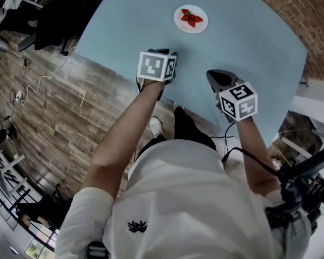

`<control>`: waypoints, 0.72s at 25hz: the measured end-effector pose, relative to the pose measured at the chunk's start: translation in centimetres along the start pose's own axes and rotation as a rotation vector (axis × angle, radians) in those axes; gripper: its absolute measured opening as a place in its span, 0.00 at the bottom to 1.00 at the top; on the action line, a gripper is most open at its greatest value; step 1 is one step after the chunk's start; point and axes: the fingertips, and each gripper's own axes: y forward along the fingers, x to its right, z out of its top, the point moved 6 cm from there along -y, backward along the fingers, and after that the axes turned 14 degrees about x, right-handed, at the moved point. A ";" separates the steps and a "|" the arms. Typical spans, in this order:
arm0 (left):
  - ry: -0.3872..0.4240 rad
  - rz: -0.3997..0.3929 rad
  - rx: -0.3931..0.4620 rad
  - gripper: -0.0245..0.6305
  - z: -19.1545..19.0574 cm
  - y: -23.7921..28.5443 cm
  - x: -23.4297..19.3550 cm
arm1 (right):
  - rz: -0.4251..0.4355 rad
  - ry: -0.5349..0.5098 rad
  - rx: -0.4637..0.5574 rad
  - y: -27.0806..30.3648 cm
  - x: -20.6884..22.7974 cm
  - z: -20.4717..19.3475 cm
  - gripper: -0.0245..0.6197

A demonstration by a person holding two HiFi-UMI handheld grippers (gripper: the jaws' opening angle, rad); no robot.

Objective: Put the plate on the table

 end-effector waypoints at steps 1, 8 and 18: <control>0.006 -0.005 -0.004 0.21 -0.4 -0.9 0.2 | 0.000 -0.006 0.005 -0.3 -0.9 -0.1 0.05; 0.067 -0.031 -0.017 0.21 -3.9 -7.1 2.6 | -0.011 -0.056 0.031 -2.5 -6.5 -1.3 0.05; 0.152 -0.123 0.025 0.21 -9.0 -18.9 6.4 | -0.029 -0.112 0.083 -7.3 -15.9 -2.4 0.05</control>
